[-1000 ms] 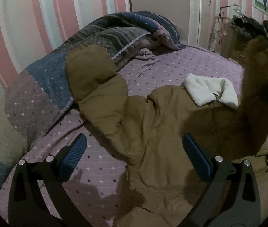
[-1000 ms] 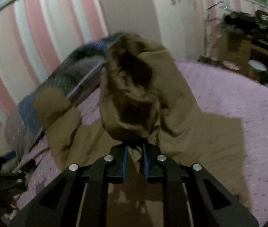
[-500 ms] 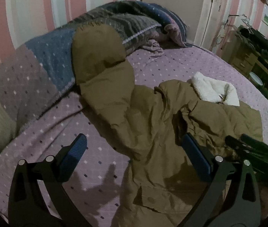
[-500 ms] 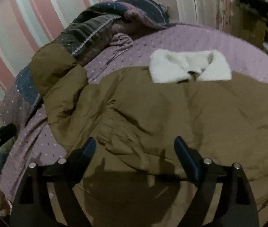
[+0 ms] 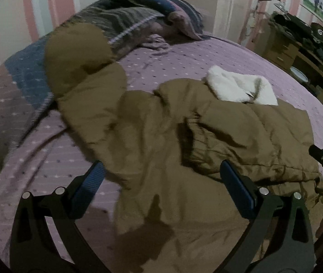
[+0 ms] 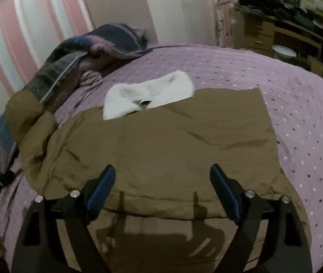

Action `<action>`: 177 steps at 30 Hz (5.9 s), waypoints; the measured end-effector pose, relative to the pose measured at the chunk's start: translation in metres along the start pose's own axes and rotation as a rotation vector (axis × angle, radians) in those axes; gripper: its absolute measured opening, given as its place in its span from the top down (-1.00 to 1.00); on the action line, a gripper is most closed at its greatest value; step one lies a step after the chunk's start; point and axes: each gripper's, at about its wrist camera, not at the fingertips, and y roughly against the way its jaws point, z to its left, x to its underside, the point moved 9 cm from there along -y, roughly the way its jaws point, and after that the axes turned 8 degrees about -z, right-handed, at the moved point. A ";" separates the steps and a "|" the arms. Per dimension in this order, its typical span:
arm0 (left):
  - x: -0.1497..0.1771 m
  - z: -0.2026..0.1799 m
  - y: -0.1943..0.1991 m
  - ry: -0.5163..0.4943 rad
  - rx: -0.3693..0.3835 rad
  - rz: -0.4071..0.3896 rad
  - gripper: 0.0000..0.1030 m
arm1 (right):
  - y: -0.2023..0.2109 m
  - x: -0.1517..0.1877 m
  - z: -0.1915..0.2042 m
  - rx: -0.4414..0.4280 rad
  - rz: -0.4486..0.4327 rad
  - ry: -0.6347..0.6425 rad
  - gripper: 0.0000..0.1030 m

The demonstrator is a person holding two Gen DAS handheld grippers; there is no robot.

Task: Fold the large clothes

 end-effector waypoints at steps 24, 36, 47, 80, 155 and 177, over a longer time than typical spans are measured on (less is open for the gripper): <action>0.028 -0.062 -0.085 -0.021 -0.025 0.089 -0.44 | -0.011 0.033 -0.038 0.034 -0.039 0.101 -0.65; 0.035 -0.058 -0.114 0.040 0.018 0.125 0.66 | -0.032 0.023 -0.013 0.040 -0.039 0.159 -0.65; 0.045 -0.054 -0.118 0.023 0.004 0.119 0.53 | -0.053 0.038 -0.030 0.090 0.029 0.148 -0.64; -0.088 0.204 -0.184 0.233 -0.300 -0.046 -0.93 | -0.017 0.022 0.071 -0.110 -0.255 0.334 -0.92; 0.004 0.036 -0.129 0.153 -0.236 -0.268 -0.94 | -0.114 -0.011 0.013 -0.126 -0.099 0.006 -0.91; -0.035 0.042 -0.109 0.097 -0.191 0.013 -0.94 | -0.082 -0.041 0.002 -0.071 0.022 -0.023 0.67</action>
